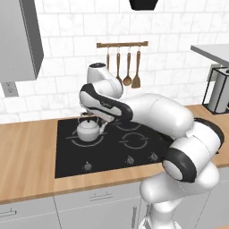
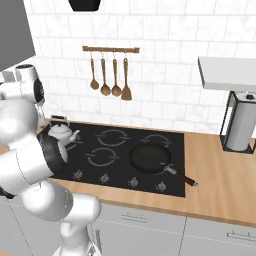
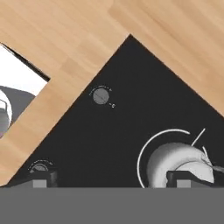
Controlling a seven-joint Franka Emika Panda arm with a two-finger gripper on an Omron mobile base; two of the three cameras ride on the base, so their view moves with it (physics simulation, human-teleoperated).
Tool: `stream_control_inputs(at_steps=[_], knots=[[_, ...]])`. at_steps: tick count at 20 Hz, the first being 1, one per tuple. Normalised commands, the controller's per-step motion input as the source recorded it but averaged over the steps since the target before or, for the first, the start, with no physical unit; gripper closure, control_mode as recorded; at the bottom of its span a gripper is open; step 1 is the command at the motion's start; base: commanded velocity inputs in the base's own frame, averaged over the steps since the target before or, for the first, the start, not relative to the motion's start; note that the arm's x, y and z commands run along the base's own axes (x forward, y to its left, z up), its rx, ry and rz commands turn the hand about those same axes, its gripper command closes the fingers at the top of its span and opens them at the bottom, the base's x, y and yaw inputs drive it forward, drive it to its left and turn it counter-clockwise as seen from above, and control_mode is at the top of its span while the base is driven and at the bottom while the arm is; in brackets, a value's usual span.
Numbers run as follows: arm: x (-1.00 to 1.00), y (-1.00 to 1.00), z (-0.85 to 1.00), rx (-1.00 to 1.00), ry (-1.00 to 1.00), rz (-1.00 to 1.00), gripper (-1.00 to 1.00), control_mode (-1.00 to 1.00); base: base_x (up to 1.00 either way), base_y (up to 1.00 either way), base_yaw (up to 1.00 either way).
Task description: Pick the kettle from the counter and place it on a stove burner. Then turn the burner on.
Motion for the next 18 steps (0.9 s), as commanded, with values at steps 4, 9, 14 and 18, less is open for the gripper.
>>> stream_control_inputs(at_steps=[4, 9, 14, 18], knots=[[-0.34, 0.00, 0.18, -0.13, 0.04, 0.64, -1.00, -1.00, 0.00, 0.00, 0.00], [-0.30, 0.00, 0.02, -0.03, 0.00, 0.43, -1.00, -1.00, 0.00, 0.00, 0.00], [-0.64, 0.00, 0.00, 0.00, 0.00, 0.15, -1.00, -1.00, 0.00, 0.00, 0.00], [-0.41, 0.00, 0.00, 0.00, 0.00, 0.07, -1.00, -1.00, 0.00, 0.00, 0.00]])
